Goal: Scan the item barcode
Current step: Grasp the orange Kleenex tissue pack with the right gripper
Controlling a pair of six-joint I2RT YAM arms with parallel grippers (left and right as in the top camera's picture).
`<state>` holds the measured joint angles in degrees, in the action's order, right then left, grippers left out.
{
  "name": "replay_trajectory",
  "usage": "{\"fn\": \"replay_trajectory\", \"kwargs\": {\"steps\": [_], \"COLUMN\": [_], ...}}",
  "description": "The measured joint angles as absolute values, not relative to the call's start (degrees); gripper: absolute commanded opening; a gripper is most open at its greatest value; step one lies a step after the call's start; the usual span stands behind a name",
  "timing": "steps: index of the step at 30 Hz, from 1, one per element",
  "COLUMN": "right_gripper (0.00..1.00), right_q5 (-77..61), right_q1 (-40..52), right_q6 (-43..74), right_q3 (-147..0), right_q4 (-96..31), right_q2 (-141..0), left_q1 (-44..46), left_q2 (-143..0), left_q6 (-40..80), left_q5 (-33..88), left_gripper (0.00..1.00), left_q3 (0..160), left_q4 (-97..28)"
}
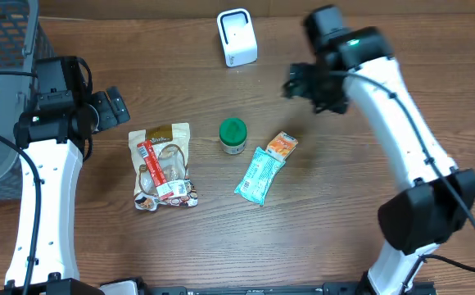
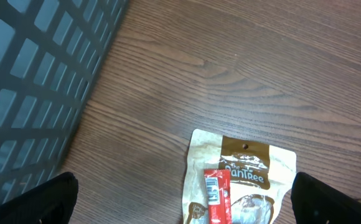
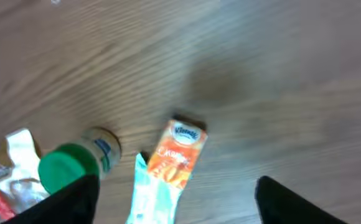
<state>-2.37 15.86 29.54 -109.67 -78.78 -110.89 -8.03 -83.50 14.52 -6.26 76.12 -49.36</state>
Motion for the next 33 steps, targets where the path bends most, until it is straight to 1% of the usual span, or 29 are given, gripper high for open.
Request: {"fn": "replay_trajectory", "kwargs": {"steps": [2,4,6,9,13,17,18,19,24,29,30,31,33], "right_gripper": [0.72,0.65,0.53,0.50,0.48,0.47,0.44,0.44,0.44,0.43,0.39,0.37,0.30], "right_q5": [-5.8,-9.8,-14.4,-19.4,-21.7,-25.7,-26.5,-29.0,-33.7,-35.2,-35.4,-35.5,-35.6], "right_q1": [12.4,9.6,7.8,7.6,7.7,7.7,7.6,7.7,7.7,7.9,7.9,7.9,8.0], "right_q6": [29.8,29.9,29.6,29.8,29.8,29.8,29.8,29.8,30.3,32.6,33.1,33.5,34.6], "right_q3": [-106.6,-102.7,-97.8,-91.7,-85.7,-80.3,-79.2,-77.0,-72.9,-70.8,-70.4,-69.9,-68.8], "right_q4": [-78.7,-77.7,-75.4,-71.9,-69.6,-62.2,-61.1,-57.8,-50.6,-47.7,-47.0,-46.4,-44.9], "right_q2": [-110.9,-111.0,-111.2,-111.3,-111.4,-111.4,-111.4,-111.4,-111.4,-111.4,-111.4,-111.4,-111.4], "left_q1": [-8.0,-8.0,-8.0,-8.0,-8.0,-8.0,-8.0,-8.0,-8.0,-8.0,-8.0,-8.0,-8.0], "left_q2": [-83.5,-83.5,-83.5,-83.5,-83.5,-83.5,-83.5,-83.5,-83.5,-83.5,-83.5,-83.5,-83.5], "left_q6": [14.5,14.5,14.5,14.5,14.5,14.5,14.5,14.5,14.5,14.5,14.5,14.5,14.5], "left_q5": [-6.3,-6.3,-6.3,-6.3,-6.3,-6.3,-6.3,-6.3,-6.3,-6.3,-6.3,-6.3,-6.3], "left_gripper": [1.00,1.00,1.00,1.00,1.00,1.00,1.00,1.00,1.00,1.00,1.00,1.00,1.00], "left_q3": [76.1,76.1,76.1,76.1,76.1,76.1,76.1,76.1,76.1,76.1,76.1,76.1,76.1], "left_q4": [-49.4,-49.4,-49.4,-49.4,-49.3,-49.4,-49.4,-49.3,-49.4,-49.4,-49.3,-49.4,-49.4]}}
